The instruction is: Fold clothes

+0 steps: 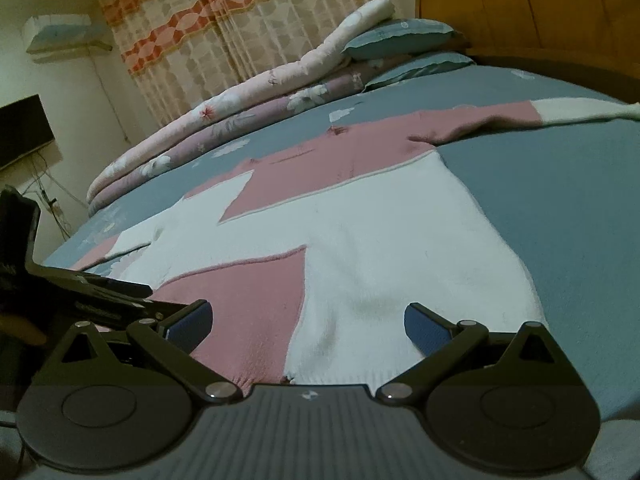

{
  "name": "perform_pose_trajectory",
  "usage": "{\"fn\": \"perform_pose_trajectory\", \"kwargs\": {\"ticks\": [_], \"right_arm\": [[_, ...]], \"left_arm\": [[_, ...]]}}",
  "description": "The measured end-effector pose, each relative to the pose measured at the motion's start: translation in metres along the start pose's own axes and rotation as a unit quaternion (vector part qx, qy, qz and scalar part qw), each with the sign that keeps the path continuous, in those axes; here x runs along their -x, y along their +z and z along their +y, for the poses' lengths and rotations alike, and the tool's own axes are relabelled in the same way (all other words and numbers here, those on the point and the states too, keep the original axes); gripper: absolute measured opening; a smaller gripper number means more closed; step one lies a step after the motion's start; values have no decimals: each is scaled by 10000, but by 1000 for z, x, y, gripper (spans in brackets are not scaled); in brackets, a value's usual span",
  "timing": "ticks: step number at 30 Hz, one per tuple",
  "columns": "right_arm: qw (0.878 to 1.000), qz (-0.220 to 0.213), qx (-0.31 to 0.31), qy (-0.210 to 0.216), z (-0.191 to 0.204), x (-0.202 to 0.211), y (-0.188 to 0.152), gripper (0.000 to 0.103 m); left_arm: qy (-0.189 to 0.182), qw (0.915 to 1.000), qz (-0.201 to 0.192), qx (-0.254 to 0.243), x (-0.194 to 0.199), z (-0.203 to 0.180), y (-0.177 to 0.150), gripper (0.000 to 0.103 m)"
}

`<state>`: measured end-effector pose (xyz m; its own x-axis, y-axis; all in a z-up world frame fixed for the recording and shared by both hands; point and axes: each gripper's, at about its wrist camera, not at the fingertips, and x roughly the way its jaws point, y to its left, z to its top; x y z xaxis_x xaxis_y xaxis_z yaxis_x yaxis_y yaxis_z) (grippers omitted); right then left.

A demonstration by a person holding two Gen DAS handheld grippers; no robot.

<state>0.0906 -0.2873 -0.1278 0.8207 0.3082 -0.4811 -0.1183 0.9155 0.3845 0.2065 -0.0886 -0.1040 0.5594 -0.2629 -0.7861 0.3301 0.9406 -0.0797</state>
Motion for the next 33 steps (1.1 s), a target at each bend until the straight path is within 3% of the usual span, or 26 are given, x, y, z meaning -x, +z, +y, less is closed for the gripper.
{"fn": "perform_pose_trajectory", "kwargs": {"ticks": [3, 8, 12, 14, 15, 17, 20, 21, 24, 27, 33], "right_arm": [[10000, 16, -4, 25, 1, -2, -1, 103], [10000, 17, 42, 59, 3, -3, -3, 103], [9999, 1, 92, 94, 5, -1, -4, 103], [9999, 38, 98, 120, 5, -2, -5, 103], [9998, 68, 105, 125, 6, -3, -5, 103], [9998, 110, 118, 132, 7, -4, -5, 103], [9997, 115, 137, 135, 8, -6, -5, 103], [9997, 119, 139, 138, 9, -6, -6, 103], [9998, 124, 147, 114, 10, -6, -5, 103], [9997, 84, 220, 120, 14, -2, -4, 103], [9986, 144, 511, 36, 30, -5, 2, 103]], "left_arm": [[-196, 9985, -83, 495, 16, 27, 10, 102], [-91, 9920, -520, 1149, 50, 79, 25, 102], [37, 9733, -924, 2099, 73, 140, 25, 100], [-37, 9526, -1178, 2805, 81, 178, 19, 90], [-144, 9361, -1310, 3260, 84, 201, 12, 87], [-300, 8988, -1566, 4083, 85, 241, -3, 76], [-358, 8308, -1989, 5186, 83, 295, -34, 72], [-332, 8122, -2090, 5437, 81, 310, -44, 72], [-198, 7721, -2211, 5954, 73, 342, -69, 72], [-94, 7480, -2262, 6238, 66, 368, -86, 72], [-89, 7281, -2453, 6400, 51, 399, -95, 72]]}}
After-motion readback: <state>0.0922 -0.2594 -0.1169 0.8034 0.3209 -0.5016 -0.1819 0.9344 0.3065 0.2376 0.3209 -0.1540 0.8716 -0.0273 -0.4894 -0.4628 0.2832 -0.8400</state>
